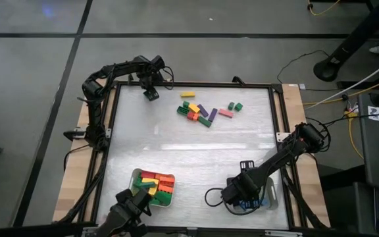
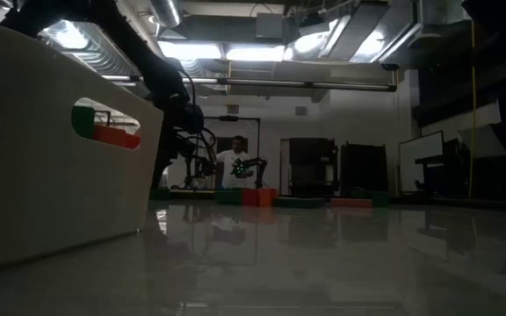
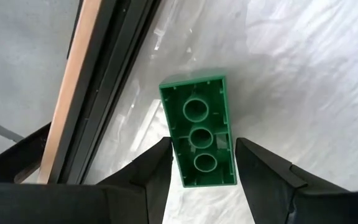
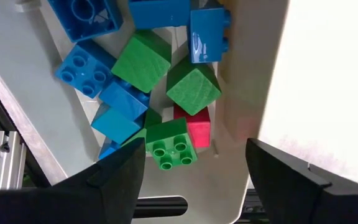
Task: Sort blocks by size
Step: Put the rectangular green game piece into the white bin
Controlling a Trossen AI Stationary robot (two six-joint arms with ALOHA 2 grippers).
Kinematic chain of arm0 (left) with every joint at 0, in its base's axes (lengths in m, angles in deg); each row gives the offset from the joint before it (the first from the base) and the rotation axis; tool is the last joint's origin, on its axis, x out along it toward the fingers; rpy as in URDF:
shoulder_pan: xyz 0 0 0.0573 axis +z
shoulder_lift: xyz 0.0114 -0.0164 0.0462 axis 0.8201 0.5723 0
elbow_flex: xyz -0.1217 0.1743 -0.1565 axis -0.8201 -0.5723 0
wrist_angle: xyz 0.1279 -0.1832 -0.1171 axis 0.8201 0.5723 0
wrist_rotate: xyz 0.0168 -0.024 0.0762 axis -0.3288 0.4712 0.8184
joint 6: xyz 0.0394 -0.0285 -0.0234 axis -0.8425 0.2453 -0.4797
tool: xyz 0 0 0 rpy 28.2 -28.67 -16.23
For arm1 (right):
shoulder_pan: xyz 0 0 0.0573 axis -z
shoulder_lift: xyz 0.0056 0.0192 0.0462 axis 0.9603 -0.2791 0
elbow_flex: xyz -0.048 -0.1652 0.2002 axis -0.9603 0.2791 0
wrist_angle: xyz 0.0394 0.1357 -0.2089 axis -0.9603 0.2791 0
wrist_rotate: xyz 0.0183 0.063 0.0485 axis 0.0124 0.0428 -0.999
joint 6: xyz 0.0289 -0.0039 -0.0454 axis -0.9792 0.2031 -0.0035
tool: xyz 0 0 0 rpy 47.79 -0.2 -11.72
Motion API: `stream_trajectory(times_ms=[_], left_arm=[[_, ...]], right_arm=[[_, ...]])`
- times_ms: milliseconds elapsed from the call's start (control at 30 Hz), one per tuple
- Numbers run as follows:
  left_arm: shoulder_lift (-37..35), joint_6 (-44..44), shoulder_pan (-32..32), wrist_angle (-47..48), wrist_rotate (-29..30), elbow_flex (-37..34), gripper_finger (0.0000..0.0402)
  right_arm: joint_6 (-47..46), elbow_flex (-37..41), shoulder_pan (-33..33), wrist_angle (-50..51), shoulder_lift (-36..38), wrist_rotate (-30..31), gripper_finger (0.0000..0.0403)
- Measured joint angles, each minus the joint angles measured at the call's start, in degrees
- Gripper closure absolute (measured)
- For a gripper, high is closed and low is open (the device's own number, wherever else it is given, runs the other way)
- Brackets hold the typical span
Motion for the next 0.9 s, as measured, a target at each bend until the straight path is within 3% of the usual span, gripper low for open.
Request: stream_trajectory(times_ms=[333,667,900], left_arm=[[0.00,2.35,0.00,-0.26,1.56,0.00,0.0233],[0.04,4.09,0.00,-1.09,3.58,0.00,0.0180],[0.13,7.58,0.02,-0.79,1.58,0.00,0.0191]], right_arm=[[0.00,0.00,0.00,0.20,-0.02,-0.01,0.0127],[0.00,0.00,-0.07,0.26,-0.02,-0.02,0.0127],[-0.01,0.00,-0.11,0.22,-0.02,-0.02,0.0127]])
